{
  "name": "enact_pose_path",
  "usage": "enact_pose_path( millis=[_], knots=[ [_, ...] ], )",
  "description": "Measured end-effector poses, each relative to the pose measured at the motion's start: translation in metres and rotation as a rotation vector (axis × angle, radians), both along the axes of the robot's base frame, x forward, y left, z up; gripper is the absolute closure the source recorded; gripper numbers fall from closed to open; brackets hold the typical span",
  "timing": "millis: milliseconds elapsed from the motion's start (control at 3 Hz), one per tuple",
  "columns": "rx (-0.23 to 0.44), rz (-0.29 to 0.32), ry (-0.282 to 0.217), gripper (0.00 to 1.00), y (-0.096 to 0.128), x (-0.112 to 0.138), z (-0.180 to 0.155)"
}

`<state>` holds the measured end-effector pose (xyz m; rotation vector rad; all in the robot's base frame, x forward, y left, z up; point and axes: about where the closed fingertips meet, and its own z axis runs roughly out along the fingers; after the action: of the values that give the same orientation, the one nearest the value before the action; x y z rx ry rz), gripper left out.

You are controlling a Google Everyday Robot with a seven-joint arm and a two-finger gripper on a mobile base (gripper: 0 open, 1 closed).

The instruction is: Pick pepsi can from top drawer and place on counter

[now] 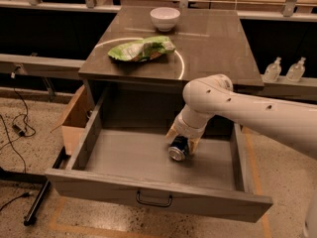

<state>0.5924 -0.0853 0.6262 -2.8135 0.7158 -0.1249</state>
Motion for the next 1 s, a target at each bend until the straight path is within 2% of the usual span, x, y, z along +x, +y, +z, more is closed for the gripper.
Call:
enact_pose_path(
  millis=[333, 667, 1000],
  knots=[
    [0.009, -0.031, 0.008, 0.63, -0.005, 0.000, 0.007],
    [0.038, -0.116, -0.010, 0.87, -0.024, -0.010, 0.031],
    [0.083, -0.289, -0.025, 1.00, -0.058, -0.038, 0.059]
  ],
)
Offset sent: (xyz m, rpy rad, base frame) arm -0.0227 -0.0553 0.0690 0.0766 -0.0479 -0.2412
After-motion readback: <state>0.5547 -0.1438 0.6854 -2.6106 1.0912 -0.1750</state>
